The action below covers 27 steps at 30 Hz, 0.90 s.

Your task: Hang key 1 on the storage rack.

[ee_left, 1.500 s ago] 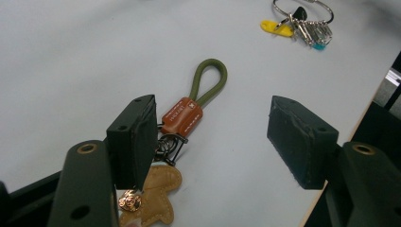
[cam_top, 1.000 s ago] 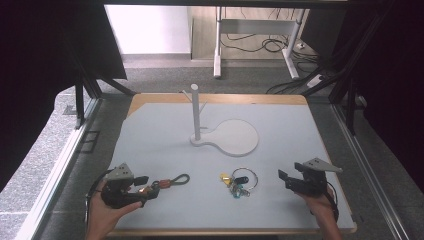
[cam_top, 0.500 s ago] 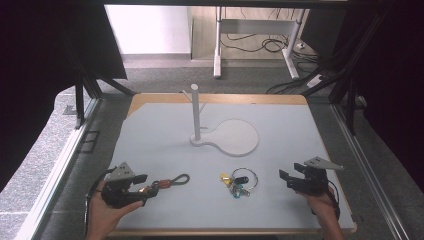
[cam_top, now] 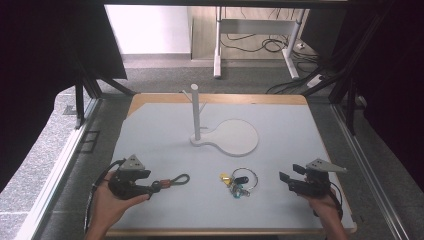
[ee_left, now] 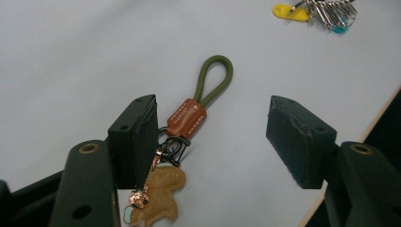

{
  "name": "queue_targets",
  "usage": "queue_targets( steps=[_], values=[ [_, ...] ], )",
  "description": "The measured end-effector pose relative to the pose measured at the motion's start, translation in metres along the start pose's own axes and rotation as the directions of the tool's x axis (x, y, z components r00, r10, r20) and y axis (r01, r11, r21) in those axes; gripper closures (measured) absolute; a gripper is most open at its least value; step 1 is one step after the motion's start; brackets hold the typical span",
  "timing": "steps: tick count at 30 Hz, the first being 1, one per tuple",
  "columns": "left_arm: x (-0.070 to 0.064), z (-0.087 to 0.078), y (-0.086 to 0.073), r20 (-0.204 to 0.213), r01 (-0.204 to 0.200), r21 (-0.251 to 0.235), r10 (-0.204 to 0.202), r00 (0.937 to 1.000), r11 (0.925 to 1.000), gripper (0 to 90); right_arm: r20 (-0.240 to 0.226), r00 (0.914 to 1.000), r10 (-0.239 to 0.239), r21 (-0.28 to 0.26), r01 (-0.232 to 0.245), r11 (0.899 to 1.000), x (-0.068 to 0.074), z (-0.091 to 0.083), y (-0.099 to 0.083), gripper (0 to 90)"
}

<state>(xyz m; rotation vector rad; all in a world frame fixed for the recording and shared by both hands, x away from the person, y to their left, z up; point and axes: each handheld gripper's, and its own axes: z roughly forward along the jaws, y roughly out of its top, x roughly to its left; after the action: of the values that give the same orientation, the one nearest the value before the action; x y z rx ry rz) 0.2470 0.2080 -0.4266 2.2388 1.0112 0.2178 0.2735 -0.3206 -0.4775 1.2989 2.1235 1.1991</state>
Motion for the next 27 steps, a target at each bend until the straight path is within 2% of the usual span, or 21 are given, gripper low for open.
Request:
queue_targets(
  steps=[5, 6, 9, 10, 13, 18, 19, 21, 23, 24, 25, 26, 27],
  values=[
    [0.003, -0.001, 0.008, 0.012, -0.018, 0.005, 0.018, 0.9998, 0.9998, 35.5, 0.016, 0.9999, -0.003, 0.017, 0.003, 1.0, 0.0, 0.003, -0.004, 34.2],
    [0.004, 0.001, 0.012, 0.009, -0.036, 0.023, 0.036, 0.9993, 0.9991, 35.6, 0.022, 0.9998, -0.002, 0.026, 0.001, 1.0, 0.0, 0.003, -0.005, 34.2],
    [0.005, 0.002, 0.015, 0.012, -0.047, 0.027, 0.047, 0.9988, 0.9985, 35.9, 0.031, 0.9995, 0.002, 0.031, -0.003, 1.0, 0.0, 0.003, -0.006, 34.2],
    [0.007, 0.004, 0.017, 0.028, -0.048, 0.034, 0.047, 0.9985, 0.9983, 36.1, 0.034, 0.9993, 0.014, 0.028, -0.015, 1.0, 0.0, 0.001, -0.008, 34.3],
    [0.01, 0.008, 0.019, 0.037, -0.05, 0.043, 0.049, 0.9981, 0.9978, 36.6, 0.044, 0.9989, 0.017, 0.027, -0.019, 0.999, 0.001, -0.003, -0.012, 34.6],
    [0.013, 0.016, 0.021, 0.057, -0.082, 0.081, 0.078, 0.9954, 0.9933, 36.7, 0.071, 0.9971, 0.028, 0.024, -0.03, 0.999, 0.0, -0.009, -0.016, 35.1],
    [0.014, 0.02, 0.022, 0.063, -0.09, 0.104, 0.084, 0.9945, 0.9905, 36.8, 0.071, 0.9972, 0.024, 0.034, -0.026, 0.999, 0.001, -0.009, -0.018, 35.0],
    [0.015, 0.022, 0.024, 0.068, -0.096, 0.116, 0.088, 0.9938, 0.9886, 37.1, 0.072, 0.9972, 0.019, 0.04, -0.022, 0.999, 0.002, -0.008, -0.019, 35.0],
    [0.015, 0.027, 0.027, 0.071, -0.108, 0.145, 0.099, 0.9926, 0.9836, 37.4, 0.073, 0.9973, 0.014, 0.051, -0.018, 0.999, 0.002, -0.007, -0.022, 34.9],
    [0.015, 0.029, 0.028, 0.072, -0.118, 0.158, 0.108, 0.9915, 0.9803, 37.4, 0.073, 0.9973, 0.014, 0.051, -0.018, 0.999, 0.002, -0.007, -0.022, 34.9],
    [0.013, 0.033, 0.031, 0.075, -0.132, 0.186, 0.12, 0.99, 0.9737, 37.6, 0.075, 0.9971, 0.016, 0.057, -0.02, 0.998, 0.002, -0.007, -0.023, 34.9],
    [0.013, 0.033, 0.031, 0.075, -0.132, 0.186, 0.12, 0.99, 0.9737, 37.9, 0.075, 0.9971, 0.016, 0.057, -0.02, 0.998, 0.002, -0.007, -0.023, 34.9],
    [0.011, 0.038, 0.033, 0.078, -0.15, 0.219, 0.136, 0.9876, 0.964, 38.2, 0.074, 0.9971, 0.016, 0.053, -0.02, 0.998, 0.003, -0.007, -0.024, 34.9]
  ],
)
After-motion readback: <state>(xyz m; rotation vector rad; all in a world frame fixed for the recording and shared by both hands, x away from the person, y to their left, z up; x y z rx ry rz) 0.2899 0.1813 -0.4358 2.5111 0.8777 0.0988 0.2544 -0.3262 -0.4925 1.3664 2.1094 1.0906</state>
